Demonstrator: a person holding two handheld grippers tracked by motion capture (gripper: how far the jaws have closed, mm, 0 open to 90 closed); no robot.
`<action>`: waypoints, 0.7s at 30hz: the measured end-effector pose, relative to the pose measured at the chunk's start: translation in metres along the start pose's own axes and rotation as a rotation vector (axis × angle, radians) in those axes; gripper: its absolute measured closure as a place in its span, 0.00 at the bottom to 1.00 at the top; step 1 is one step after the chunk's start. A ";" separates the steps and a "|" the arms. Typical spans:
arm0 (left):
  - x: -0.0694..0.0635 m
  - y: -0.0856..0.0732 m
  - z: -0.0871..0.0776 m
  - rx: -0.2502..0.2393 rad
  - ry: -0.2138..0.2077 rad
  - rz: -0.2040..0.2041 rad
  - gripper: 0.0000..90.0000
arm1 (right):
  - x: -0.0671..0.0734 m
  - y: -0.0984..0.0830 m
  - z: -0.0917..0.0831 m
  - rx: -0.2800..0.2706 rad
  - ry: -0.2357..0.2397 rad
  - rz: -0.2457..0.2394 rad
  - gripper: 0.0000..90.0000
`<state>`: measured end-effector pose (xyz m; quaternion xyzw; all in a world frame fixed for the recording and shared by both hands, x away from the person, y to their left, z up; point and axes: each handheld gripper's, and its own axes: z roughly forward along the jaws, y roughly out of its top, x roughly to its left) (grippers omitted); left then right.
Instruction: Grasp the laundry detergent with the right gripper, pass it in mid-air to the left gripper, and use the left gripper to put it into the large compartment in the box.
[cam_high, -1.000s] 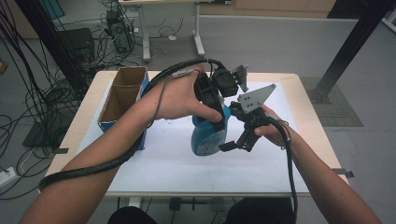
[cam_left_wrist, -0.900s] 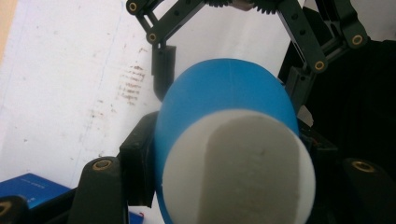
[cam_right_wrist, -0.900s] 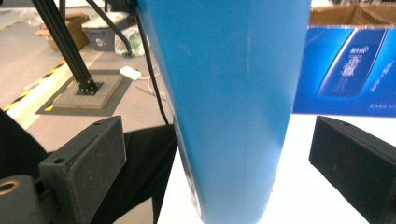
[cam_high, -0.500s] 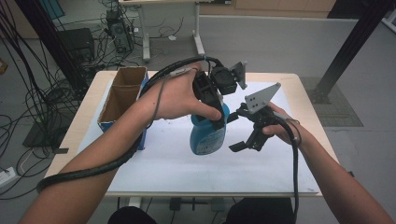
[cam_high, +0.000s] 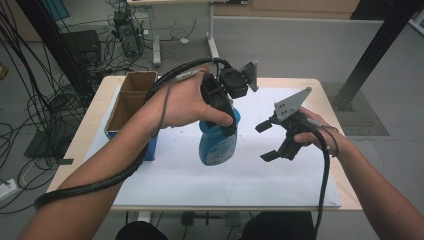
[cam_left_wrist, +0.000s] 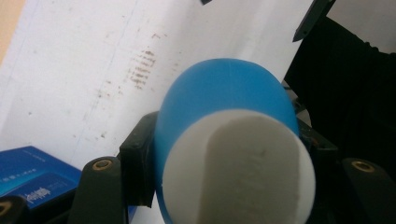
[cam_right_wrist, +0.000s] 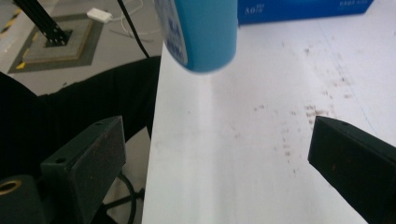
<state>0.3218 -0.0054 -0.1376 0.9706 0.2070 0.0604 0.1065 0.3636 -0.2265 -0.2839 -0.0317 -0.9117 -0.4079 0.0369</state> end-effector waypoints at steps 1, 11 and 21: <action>0.000 -0.001 0.000 0.000 0.001 -0.001 0.42 | 0.000 -0.001 -0.001 0.012 -0.006 0.004 0.05; 0.007 -0.007 -0.005 0.000 0.003 -0.031 0.42 | -0.003 -0.011 -0.010 0.134 -0.049 0.040 0.05; 0.021 -0.016 -0.006 0.010 0.014 -0.088 0.42 | -0.008 -0.019 -0.015 0.313 -0.097 0.095 0.05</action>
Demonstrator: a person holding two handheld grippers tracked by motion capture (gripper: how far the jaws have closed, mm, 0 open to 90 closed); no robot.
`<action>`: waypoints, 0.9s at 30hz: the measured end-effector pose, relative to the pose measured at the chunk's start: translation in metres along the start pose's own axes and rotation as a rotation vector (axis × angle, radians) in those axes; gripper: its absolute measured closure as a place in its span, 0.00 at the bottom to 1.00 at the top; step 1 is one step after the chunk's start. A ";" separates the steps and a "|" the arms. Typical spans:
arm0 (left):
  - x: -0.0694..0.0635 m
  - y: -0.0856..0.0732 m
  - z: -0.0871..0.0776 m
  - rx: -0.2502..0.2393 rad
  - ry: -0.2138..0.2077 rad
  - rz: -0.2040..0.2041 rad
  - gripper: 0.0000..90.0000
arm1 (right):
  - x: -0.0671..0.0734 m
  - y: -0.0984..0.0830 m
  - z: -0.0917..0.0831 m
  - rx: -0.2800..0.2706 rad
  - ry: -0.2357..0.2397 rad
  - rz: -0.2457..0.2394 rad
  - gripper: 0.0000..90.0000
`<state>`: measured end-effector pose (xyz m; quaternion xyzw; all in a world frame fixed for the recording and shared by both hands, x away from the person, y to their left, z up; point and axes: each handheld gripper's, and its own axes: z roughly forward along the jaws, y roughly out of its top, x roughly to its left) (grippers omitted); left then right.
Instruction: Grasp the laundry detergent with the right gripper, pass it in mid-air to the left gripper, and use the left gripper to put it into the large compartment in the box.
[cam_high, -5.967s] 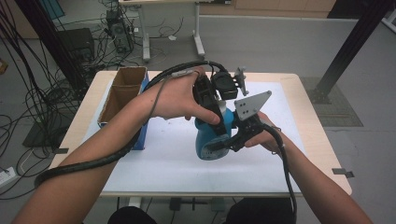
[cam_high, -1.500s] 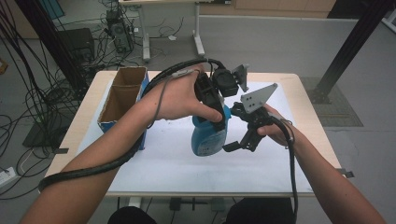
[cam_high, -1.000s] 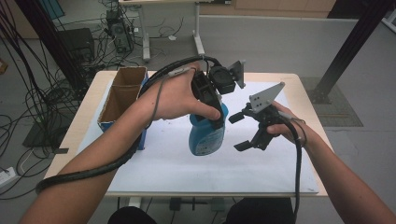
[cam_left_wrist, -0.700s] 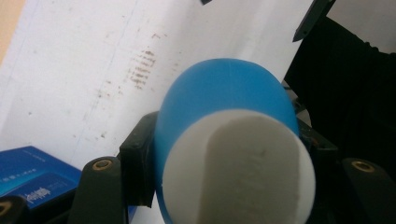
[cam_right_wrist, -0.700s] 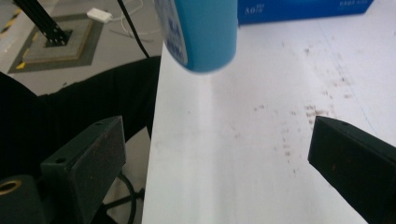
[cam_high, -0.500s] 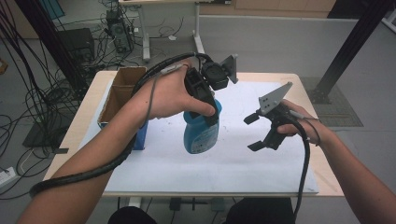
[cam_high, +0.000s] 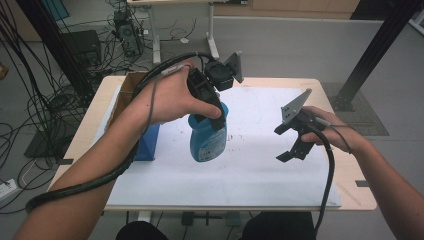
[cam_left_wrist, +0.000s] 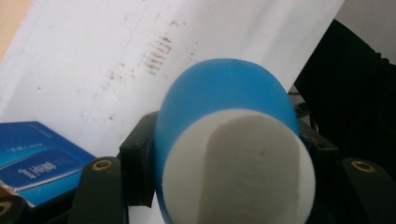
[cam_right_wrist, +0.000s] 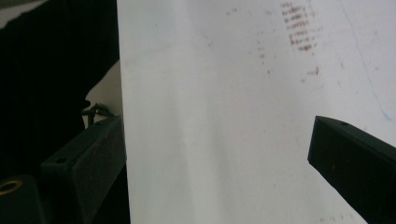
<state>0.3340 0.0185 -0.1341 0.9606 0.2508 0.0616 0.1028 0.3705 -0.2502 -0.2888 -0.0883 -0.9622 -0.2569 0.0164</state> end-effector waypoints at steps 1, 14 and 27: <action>0.001 -0.001 0.000 -0.003 0.002 0.000 0.42 | -0.001 -0.001 0.001 0.023 -0.005 0.013 0.05; 0.013 -0.008 -0.009 -0.007 0.022 -0.067 0.42 | -0.017 -0.011 0.007 0.220 -0.075 0.120 0.06; 0.037 -0.017 -0.027 -0.034 0.060 -0.189 0.42 | -0.031 -0.016 0.009 0.271 -0.114 0.205 0.05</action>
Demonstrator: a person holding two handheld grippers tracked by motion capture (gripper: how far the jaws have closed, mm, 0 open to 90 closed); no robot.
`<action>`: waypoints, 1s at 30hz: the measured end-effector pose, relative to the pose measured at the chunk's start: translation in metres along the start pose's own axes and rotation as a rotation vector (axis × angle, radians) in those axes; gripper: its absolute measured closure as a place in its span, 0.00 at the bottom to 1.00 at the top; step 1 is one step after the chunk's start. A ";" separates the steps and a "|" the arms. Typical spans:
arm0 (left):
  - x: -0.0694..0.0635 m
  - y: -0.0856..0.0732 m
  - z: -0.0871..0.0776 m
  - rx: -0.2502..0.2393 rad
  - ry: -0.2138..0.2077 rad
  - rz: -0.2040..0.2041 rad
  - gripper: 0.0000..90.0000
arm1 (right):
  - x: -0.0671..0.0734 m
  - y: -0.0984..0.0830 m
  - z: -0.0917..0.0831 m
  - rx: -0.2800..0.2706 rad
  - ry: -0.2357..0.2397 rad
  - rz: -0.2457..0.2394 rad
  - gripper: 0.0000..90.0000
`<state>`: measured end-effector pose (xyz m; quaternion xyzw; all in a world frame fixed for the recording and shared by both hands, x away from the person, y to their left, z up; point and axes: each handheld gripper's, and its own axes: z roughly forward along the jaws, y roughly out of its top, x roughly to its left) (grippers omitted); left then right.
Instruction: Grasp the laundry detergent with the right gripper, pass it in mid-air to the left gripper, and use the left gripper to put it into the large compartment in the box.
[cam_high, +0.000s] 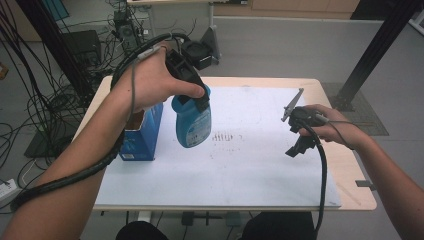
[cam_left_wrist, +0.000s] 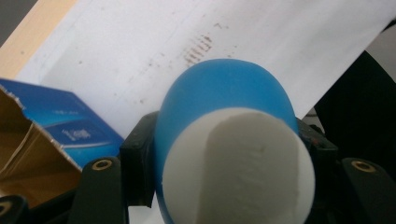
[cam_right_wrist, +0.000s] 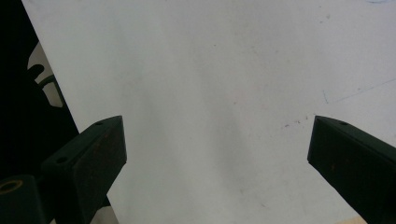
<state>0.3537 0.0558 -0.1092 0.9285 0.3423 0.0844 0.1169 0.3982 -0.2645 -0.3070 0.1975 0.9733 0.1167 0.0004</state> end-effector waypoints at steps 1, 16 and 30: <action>0.003 0.000 -0.001 -0.006 0.003 -0.015 0.42 | -0.001 0.000 0.000 -0.002 -0.001 0.004 0.05; 0.036 -0.007 -0.025 -0.020 0.069 -0.191 0.42 | -0.010 0.001 0.006 0.021 0.004 0.042 0.05; 0.086 -0.028 -0.047 -0.041 0.148 -0.400 0.42 | -0.012 0.001 0.006 0.027 -0.007 0.048 0.05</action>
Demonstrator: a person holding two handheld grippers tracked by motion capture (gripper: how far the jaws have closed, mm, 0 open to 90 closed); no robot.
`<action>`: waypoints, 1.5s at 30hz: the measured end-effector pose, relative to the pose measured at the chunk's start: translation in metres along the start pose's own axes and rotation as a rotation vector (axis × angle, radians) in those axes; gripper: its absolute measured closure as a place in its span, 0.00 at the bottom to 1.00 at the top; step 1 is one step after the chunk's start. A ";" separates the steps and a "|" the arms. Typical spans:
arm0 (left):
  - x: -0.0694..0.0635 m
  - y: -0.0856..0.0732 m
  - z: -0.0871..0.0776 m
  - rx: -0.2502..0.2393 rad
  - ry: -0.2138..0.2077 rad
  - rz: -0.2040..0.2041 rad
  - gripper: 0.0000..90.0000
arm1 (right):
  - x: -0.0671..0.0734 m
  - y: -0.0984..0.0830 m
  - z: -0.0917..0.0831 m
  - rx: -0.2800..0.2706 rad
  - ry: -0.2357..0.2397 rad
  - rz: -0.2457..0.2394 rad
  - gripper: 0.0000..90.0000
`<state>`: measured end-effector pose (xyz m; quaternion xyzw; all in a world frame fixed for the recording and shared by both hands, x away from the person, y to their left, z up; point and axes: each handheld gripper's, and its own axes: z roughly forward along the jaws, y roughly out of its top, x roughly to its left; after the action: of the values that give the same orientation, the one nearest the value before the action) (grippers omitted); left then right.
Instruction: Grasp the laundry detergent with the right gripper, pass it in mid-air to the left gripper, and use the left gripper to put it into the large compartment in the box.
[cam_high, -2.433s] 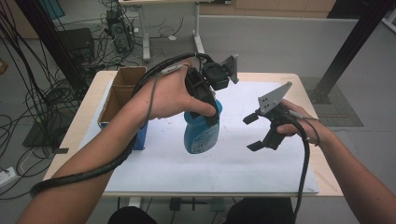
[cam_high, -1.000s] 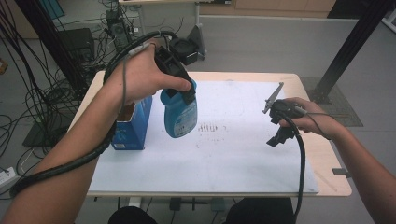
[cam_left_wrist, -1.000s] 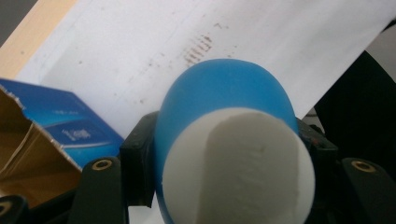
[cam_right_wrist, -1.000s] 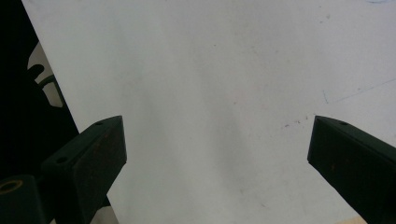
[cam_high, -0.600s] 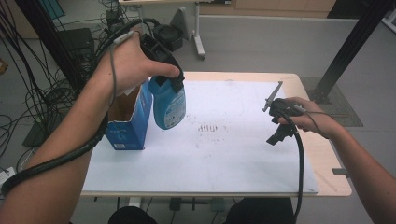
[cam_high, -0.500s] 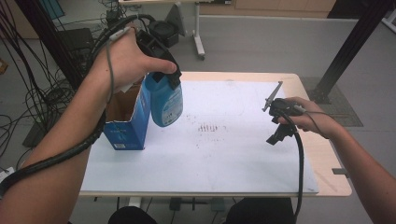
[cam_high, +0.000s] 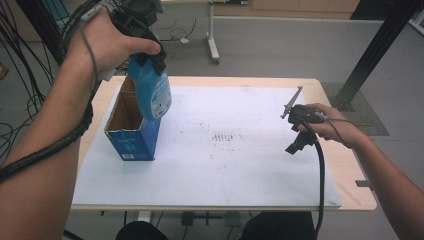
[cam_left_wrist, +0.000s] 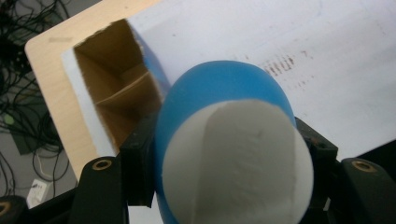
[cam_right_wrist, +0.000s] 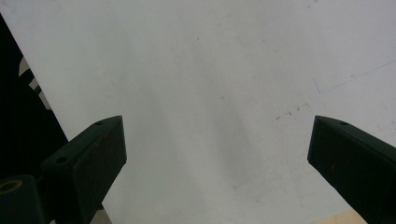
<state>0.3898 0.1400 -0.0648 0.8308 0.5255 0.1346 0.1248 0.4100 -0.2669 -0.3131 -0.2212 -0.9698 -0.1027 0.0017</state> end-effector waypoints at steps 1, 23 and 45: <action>0.004 0.000 0.001 0.006 0.004 -0.006 0.42 | 0.000 0.000 0.000 -0.001 0.000 0.000 0.05; 0.058 0.009 0.010 0.047 0.070 -0.226 0.42 | 0.001 0.003 0.002 0.003 -0.001 -0.003 0.05; 0.087 0.005 0.036 0.090 0.102 -0.325 0.42 | -0.003 0.000 0.002 0.001 0.000 0.015 0.05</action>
<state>0.4432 0.2144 -0.0888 0.7316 0.6641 0.1311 0.0807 0.4129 -0.2678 -0.3154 -0.2282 -0.9682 -0.1024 0.0026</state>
